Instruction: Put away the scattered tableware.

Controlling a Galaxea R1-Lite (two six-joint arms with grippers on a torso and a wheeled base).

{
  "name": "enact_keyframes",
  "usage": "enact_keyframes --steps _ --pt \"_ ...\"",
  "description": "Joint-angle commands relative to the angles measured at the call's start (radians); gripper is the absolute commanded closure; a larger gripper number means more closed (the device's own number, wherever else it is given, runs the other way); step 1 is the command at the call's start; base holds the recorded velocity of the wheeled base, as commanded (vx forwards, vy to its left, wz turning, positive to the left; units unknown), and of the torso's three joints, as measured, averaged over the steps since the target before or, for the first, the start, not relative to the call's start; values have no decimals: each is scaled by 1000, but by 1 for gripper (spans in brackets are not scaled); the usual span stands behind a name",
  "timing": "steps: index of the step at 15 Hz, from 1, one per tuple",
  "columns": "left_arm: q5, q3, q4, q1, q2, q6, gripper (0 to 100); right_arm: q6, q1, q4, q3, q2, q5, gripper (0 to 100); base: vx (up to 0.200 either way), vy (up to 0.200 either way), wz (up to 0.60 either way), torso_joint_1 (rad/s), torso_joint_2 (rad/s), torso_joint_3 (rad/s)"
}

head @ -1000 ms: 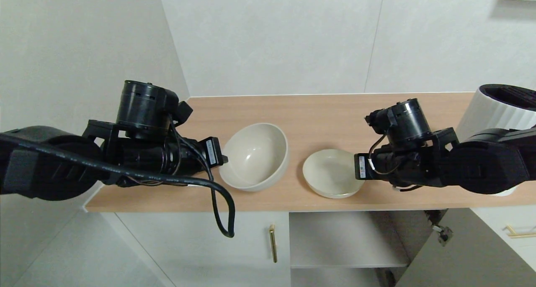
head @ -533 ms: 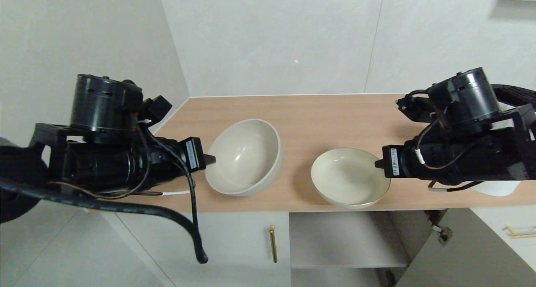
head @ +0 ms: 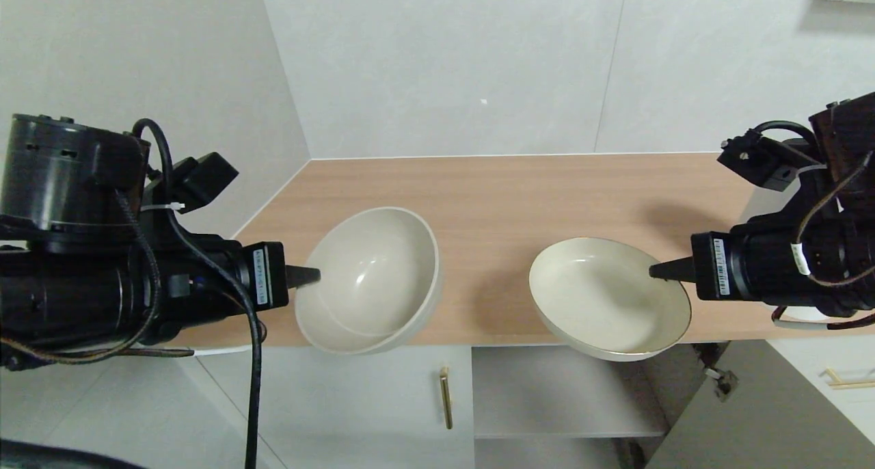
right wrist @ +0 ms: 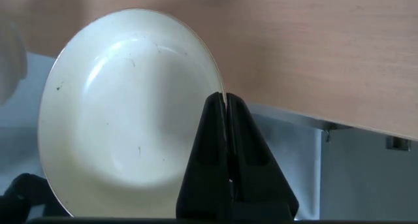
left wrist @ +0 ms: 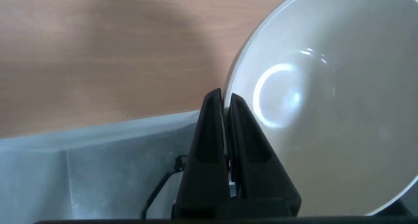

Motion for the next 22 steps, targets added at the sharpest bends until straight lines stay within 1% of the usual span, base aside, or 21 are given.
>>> enact_keyframes --steps 1,5,6,8,17,22 --pt "0 1 0 0 -6 1 100 -2 -1 -5 18 -17 -1 100 0 0 0 0 0 0" --pt "0 -1 -2 0 0 1 100 -7 0 -5 30 -14 -2 100 -200 0 0 6 1 0" --pt "0 -1 -2 0 0 1 100 -7 0 -5 30 -12 -2 100 0 0 0 0 0 0" --pt "0 1 -2 0 0 19 100 -7 0 -5 32 -6 -4 100 0 0 0 0 0 0" --pt "-2 -4 -3 0 25 21 100 -7 0 -6 36 32 -7 100 0 0 0 0 0 0" --pt "-2 -4 -3 0 25 21 100 -7 0 -6 36 35 -7 100 0 0 0 -149 350 197"
